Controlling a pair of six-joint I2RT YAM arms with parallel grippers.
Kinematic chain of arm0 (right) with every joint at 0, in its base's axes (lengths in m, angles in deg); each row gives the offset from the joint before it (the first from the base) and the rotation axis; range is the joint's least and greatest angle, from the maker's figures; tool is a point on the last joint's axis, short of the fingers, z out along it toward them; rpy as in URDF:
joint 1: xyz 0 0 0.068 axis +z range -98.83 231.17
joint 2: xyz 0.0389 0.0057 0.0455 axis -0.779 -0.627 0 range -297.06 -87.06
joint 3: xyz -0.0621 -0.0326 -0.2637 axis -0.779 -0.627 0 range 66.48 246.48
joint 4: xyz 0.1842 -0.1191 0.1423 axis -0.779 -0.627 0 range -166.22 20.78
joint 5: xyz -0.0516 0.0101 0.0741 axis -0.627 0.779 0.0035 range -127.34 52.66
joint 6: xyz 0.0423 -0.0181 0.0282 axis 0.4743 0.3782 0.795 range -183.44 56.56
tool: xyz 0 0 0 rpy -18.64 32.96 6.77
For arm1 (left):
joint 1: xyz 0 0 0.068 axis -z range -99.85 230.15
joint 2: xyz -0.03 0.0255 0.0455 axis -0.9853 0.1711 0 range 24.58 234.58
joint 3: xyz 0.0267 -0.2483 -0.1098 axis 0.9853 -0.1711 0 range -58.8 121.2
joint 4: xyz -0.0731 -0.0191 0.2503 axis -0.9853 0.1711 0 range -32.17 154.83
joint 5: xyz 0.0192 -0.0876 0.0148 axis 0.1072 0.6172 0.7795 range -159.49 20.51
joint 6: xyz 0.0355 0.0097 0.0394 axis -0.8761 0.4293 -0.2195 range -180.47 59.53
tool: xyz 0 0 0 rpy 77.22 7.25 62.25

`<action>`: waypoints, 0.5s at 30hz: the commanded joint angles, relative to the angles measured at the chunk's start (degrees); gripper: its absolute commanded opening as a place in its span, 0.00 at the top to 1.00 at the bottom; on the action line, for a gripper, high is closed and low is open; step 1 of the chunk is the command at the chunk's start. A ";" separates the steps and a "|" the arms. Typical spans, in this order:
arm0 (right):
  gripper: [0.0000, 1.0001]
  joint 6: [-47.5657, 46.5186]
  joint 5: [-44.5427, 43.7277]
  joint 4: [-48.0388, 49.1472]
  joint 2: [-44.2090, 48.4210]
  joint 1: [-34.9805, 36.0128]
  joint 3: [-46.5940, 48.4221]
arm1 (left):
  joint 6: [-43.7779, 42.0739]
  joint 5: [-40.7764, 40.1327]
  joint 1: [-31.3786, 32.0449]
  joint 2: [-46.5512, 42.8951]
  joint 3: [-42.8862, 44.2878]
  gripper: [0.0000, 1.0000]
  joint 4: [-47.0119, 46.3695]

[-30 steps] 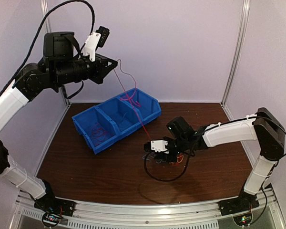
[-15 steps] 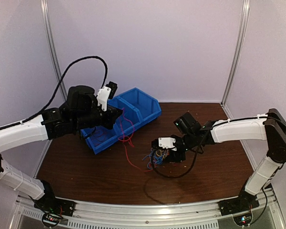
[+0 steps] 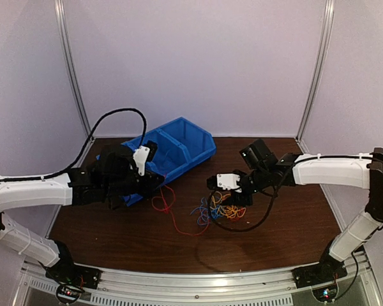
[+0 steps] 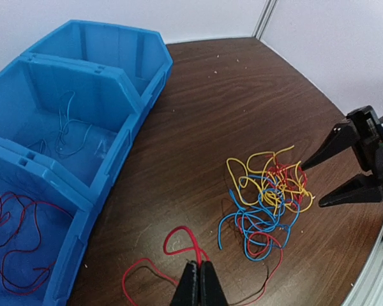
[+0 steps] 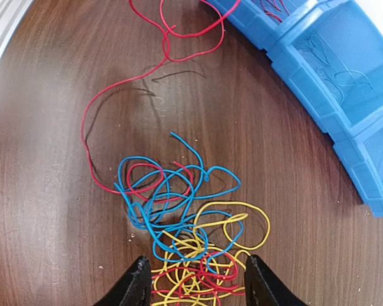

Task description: Untangle the cables

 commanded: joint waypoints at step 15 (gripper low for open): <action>0.61 -7.85 -5.37 -3.24 -13.43 6.72 6.02 | 4.36 12.75 -0.22 -0.74 -13.54 0.88 0.91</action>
